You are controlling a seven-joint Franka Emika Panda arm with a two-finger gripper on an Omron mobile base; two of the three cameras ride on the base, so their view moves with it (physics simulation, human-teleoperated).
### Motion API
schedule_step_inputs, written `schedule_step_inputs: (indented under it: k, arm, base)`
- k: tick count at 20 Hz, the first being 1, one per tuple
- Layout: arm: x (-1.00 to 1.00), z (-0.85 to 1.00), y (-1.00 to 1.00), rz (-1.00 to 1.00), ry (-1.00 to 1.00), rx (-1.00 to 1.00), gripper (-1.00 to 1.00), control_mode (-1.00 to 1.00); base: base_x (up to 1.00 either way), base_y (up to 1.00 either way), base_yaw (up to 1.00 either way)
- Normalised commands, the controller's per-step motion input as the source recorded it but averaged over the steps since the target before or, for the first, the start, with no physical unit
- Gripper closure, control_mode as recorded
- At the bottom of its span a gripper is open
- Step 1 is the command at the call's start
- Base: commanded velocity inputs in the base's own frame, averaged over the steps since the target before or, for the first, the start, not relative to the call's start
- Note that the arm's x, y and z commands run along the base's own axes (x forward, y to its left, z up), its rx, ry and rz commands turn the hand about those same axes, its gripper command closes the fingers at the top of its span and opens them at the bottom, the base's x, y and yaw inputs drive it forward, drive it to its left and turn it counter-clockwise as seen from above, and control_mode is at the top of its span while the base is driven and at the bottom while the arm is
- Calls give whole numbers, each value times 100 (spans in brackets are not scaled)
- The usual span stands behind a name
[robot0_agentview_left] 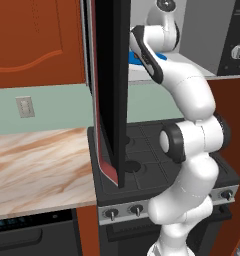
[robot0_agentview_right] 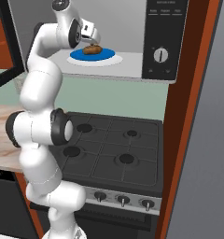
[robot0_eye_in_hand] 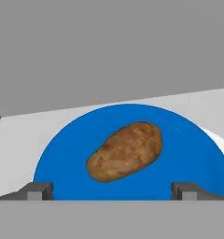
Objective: Retrieve the reheated potato from the microwave, then place the potato, cheese, and condiment on the cutting board.
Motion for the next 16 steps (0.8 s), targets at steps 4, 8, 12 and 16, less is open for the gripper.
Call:
schedule_step_inputs:
  k: [4,8,12,16]
  arm:
    - [10,-7,0,0,2,-1,-100,-100]
    - [10,-7,0,-1,1,-1,-100,-100]
    - [12,-5,0,-3,2,0,-100,-100]
    - [5,-3,0,-6,2,0,-100,-100]
  base:
    - [0,0,0]
    - [0,0,0]
    - [0,0,0]
    - [0,0,0]
